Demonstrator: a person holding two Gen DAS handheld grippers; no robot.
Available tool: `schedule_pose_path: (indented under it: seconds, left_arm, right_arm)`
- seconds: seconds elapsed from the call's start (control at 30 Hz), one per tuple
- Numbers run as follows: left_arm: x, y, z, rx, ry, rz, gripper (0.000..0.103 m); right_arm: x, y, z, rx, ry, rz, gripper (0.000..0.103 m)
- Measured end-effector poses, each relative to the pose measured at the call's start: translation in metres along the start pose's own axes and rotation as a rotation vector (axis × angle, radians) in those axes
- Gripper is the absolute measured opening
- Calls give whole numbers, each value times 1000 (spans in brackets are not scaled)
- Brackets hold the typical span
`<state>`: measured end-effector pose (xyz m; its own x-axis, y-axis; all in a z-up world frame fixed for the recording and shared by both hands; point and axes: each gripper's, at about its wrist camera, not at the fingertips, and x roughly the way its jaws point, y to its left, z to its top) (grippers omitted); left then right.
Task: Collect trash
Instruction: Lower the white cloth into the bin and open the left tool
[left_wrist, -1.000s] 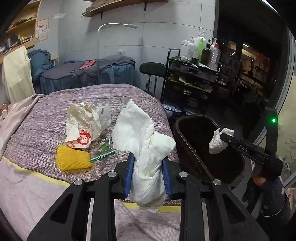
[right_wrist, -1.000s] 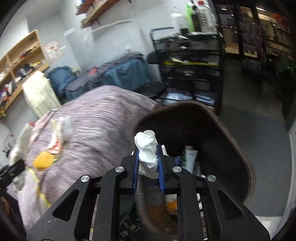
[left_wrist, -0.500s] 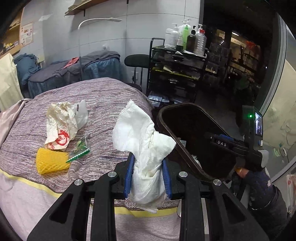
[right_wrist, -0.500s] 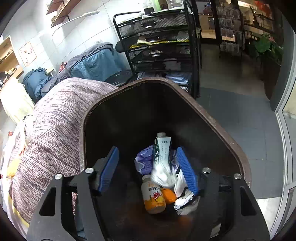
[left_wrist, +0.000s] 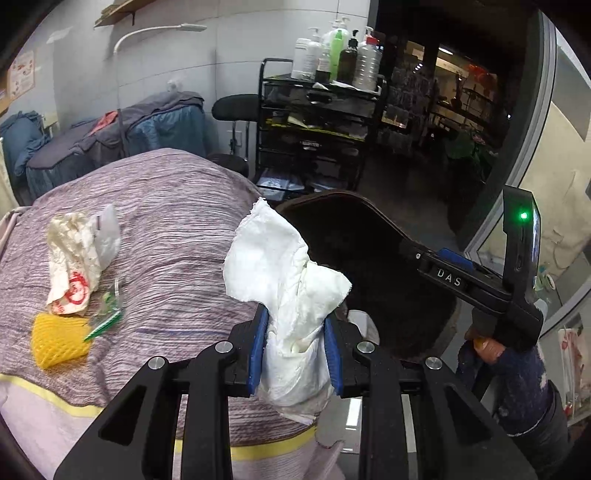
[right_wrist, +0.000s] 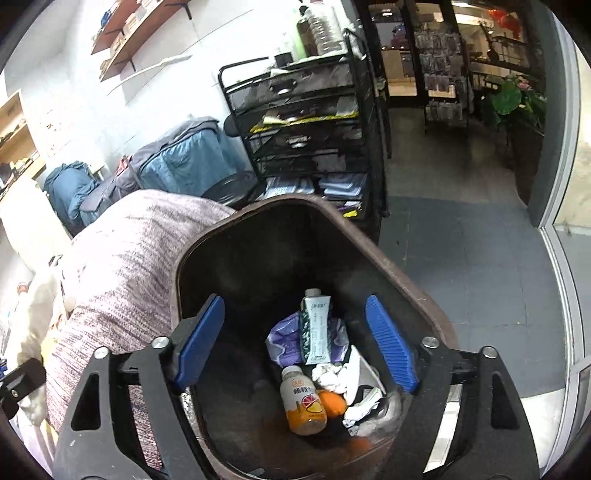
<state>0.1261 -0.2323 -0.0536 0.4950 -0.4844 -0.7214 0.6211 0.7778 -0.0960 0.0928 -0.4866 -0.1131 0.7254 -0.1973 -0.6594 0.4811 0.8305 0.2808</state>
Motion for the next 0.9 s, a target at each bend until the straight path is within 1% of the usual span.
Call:
schedule_pose_path:
  seconds: [0.2, 0.33, 0.7, 0.9]
  left_arm:
    - [21, -22, 11, 31, 43, -55, 27]
    - [38, -39, 17, 63, 74, -74, 27]
    - [75, -66, 30, 102, 140, -90, 27]
    - [91, -79, 34, 121, 172, -91, 27]
  right_arm:
    - [-11, -11, 0, 23, -36, -23, 81]
    - [-17, -20, 1, 44, -55, -40, 81]
    - [-24, -51, 3, 98, -90, -90, 81]
    - [-23, -65, 3, 123, -89, -111, 81]
